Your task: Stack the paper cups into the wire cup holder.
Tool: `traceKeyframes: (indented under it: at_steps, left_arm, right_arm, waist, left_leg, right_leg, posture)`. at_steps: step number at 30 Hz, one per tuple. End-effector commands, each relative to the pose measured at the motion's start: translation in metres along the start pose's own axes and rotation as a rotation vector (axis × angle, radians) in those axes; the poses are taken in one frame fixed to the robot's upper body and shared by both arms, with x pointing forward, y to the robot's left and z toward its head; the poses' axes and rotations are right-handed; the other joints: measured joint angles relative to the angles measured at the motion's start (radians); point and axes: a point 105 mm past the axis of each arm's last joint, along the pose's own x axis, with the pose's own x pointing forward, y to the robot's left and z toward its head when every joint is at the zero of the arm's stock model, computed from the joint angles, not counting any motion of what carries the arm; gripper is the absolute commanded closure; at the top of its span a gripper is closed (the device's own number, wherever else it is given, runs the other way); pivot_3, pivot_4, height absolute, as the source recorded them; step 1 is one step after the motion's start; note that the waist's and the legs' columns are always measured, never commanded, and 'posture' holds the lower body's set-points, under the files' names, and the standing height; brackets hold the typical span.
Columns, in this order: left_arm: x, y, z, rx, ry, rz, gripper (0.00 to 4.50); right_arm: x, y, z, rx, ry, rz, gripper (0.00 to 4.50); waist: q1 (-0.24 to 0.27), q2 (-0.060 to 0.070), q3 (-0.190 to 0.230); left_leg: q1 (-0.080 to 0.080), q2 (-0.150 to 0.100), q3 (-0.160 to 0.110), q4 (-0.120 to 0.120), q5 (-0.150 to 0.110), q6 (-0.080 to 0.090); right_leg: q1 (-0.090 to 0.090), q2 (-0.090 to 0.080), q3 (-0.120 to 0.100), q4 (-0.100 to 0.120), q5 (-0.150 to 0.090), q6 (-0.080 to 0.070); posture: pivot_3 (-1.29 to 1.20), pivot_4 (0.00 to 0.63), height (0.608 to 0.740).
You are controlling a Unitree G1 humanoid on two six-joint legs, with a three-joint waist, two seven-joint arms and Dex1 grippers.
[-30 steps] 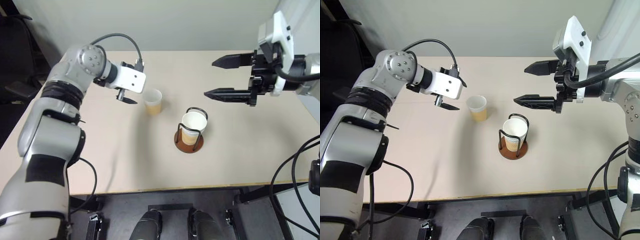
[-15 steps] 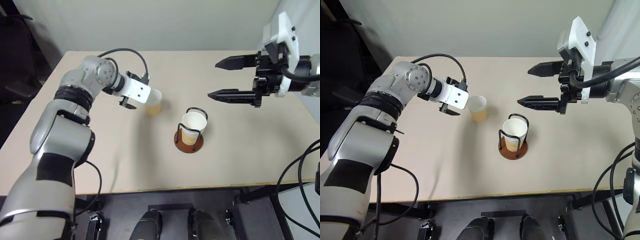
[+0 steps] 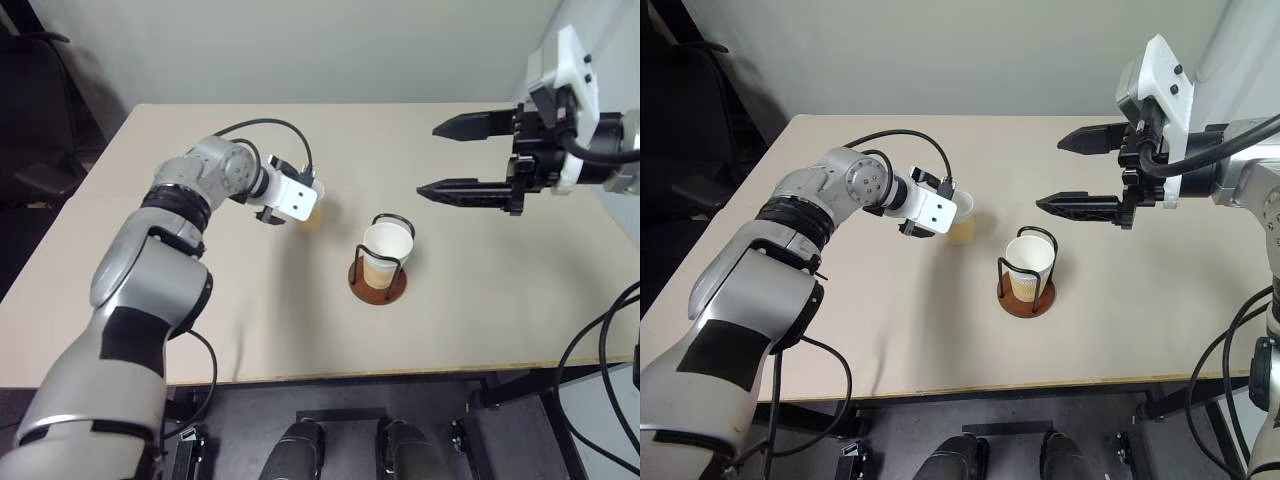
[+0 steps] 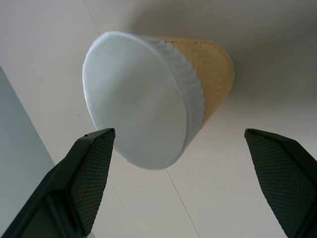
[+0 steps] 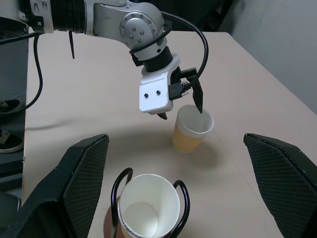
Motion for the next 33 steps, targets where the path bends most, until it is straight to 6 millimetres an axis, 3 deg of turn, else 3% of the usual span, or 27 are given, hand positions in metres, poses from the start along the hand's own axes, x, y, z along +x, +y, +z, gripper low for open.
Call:
traceKeyframes:
  at_steps: [1, 11, 12, 18, 22, 33]
  left_arm:
    - [0.0, -0.001, 0.001, 0.011, 0.0, -0.013, 0.61]
    - [-0.002, -0.008, -0.006, 0.044, 0.042, -0.077, 4.32]
    - [-0.004, -0.007, -0.006, 0.042, 0.043, -0.083, 4.45]
    - [-0.019, -0.008, -0.01, -0.001, 0.019, -0.151, 4.45]
    - [-0.042, -0.001, -0.009, -0.085, -0.051, -0.204, 4.45]
    - [-0.085, 0.029, 0.02, -0.151, -0.297, -0.227, 4.45]
  right_arm:
    - [-0.006, 0.003, 0.011, -0.052, -0.016, -0.016, 0.03]
    - [-0.009, 0.004, 0.008, -0.047, -0.003, -0.016, 0.03]
    - [-0.01, 0.004, 0.006, -0.049, 0.004, -0.014, 0.03]
    - [-0.015, 0.008, -0.012, -0.091, 0.102, 0.028, 0.03]
    - [-0.019, 0.011, -0.024, -0.106, 0.126, 0.096, 0.03]
    - [-0.035, 0.005, -0.041, -0.003, 0.12, 0.125, 0.03]
  waist:
    - [0.001, 0.0, 0.0]
    - [0.001, 0.0, 0.0]
    - [0.002, 0.0, 0.0]
    - [0.003, 0.0, 0.0]
    - [0.001, -0.001, 0.0]
    - [0.0, -0.001, 0.0]
  left_leg:
    - [0.0, 0.001, -0.001, 0.001, 0.0, 0.0]
    - [-0.001, 0.001, -0.001, 0.005, 0.0, 0.0]
    - [-0.001, 0.001, -0.002, 0.006, 0.0, 0.0]
    - [-0.001, 0.001, -0.003, 0.008, -0.001, 0.001]
    - [-0.002, 0.001, -0.002, 0.008, -0.001, 0.001]
    - [-0.003, 0.001, -0.001, 0.011, -0.003, 0.005]
  right_leg:
    - [0.0, -0.002, 0.001, 0.001, 0.0, 0.0]
    - [0.001, 0.0, 0.001, 0.002, -0.001, -0.002]
    - [0.001, -0.001, 0.001, 0.002, -0.001, -0.002]
    - [0.002, -0.001, 0.001, 0.002, -0.002, -0.002]
    - [0.001, 0.001, 0.001, 0.002, -0.002, -0.002]
    - [0.002, 0.0, 0.002, 0.002, -0.003, 0.0]
  posture:
    - [0.0, 0.15, 0.74]
    - [0.0, 0.15, 0.74]
    - [0.0, 0.15, 0.74]
    - [0.0, 0.15, 0.74]
    - [0.0, 0.15, 0.74]
    - [0.0, 0.15, 0.74]
